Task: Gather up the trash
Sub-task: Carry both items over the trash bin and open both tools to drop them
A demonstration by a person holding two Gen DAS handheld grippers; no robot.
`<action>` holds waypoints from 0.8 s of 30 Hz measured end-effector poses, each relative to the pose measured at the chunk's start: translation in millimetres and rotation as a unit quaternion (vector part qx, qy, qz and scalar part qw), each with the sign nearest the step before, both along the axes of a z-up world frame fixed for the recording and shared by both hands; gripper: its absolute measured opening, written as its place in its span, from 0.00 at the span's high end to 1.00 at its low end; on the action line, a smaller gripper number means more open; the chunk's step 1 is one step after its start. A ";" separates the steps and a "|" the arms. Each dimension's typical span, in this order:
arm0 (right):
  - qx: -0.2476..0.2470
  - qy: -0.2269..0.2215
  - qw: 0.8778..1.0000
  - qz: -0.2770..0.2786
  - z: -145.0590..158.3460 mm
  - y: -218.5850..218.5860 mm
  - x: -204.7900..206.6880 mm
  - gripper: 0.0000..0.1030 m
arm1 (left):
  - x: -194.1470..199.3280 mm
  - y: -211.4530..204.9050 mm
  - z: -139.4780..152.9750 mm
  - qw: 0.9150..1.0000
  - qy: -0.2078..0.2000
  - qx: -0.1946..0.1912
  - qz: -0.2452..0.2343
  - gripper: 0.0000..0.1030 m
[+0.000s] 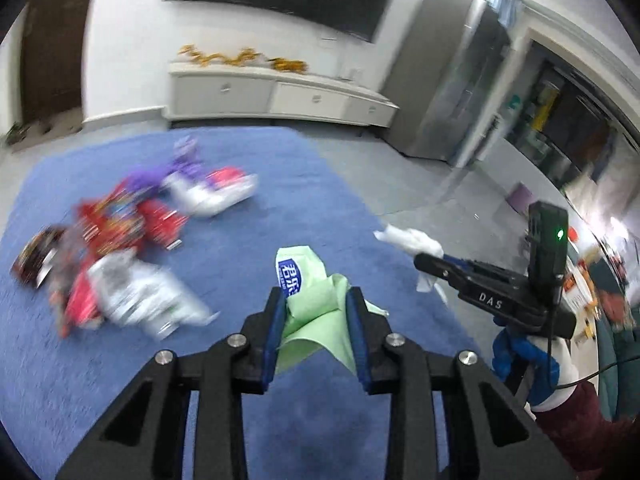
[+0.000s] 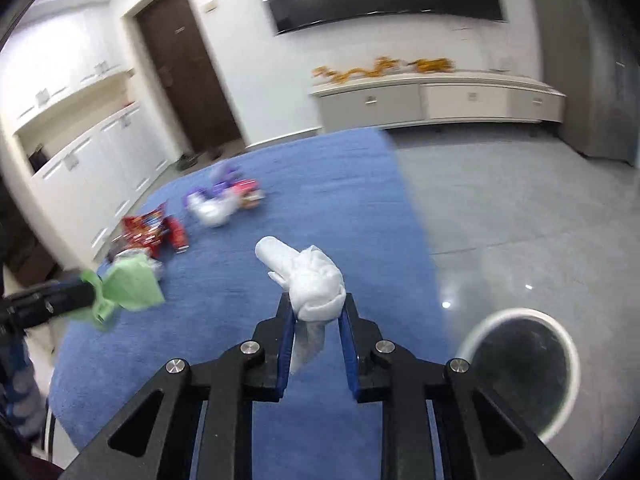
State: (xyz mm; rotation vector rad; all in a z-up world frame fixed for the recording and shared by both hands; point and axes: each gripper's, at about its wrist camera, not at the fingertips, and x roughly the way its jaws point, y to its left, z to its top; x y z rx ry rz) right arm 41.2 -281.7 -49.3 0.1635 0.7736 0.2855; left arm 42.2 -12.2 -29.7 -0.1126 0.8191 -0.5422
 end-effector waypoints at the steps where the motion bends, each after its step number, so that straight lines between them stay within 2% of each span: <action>1: -0.001 0.000 1.000 -0.012 1.8 -7.7 -3.9 0.80 | 3.5 -15.2 4.3 1.000 -0.005 0.002 -0.016 0.72; 6: -0.013 0.021 0.994 -0.109 -11.4 -93.4 -18.4 0.80 | 30.3 -108.9 15.9 0.995 -0.014 0.013 -0.102 0.72; 10: -0.015 0.047 0.987 -0.153 -30.7 -137.7 -21.0 0.80 | 59.2 -194.2 7.8 0.987 0.012 0.006 -0.163 0.72; 13: -0.015 0.067 0.982 -0.175 -47.8 -162.7 -18.2 0.80 | 78.0 -245.5 -9.6 0.982 0.041 0.004 -0.184 0.71; 18: 0.008 0.097 0.974 -0.205 -74.5 -195.4 -11.6 0.78 | 99.2 -299.9 -41.3 0.977 0.084 0.001 -0.195 0.67; 19: 0.013 0.102 0.972 -0.209 -79.2 -201.5 -9.5 0.77 | 103.2 -307.6 -48.4 0.976 0.094 0.000 -0.197 0.65; 20: 0.018 0.106 0.971 -0.215 -83.4 -205.4 -8.6 0.72 | 107.8 -318.5 -55.1 0.975 0.102 0.002 -0.200 0.60; 21: 0.019 0.110 0.969 -0.220 -85.9 -211.3 -7.0 0.62 | 108.4 -322.1 -58.7 0.974 0.103 0.003 -0.201 0.56; 22: 0.020 0.112 0.968 -0.225 -88.4 -214.7 -5.0 0.57 | 111.1 -328.9 -62.7 0.974 0.104 0.006 -0.201 0.45; 23: 0.018 0.113 0.966 -0.232 -90.7 -217.7 -11.1 0.53 | 114.1 -334.3 -66.5 0.974 0.108 0.005 -0.199 0.38; 24: 0.017 0.114 0.964 -0.238 -92.3 -221.0 -12.1 0.53 | 115.6 -339.0 -68.0 0.974 0.111 0.002 -0.199 0.37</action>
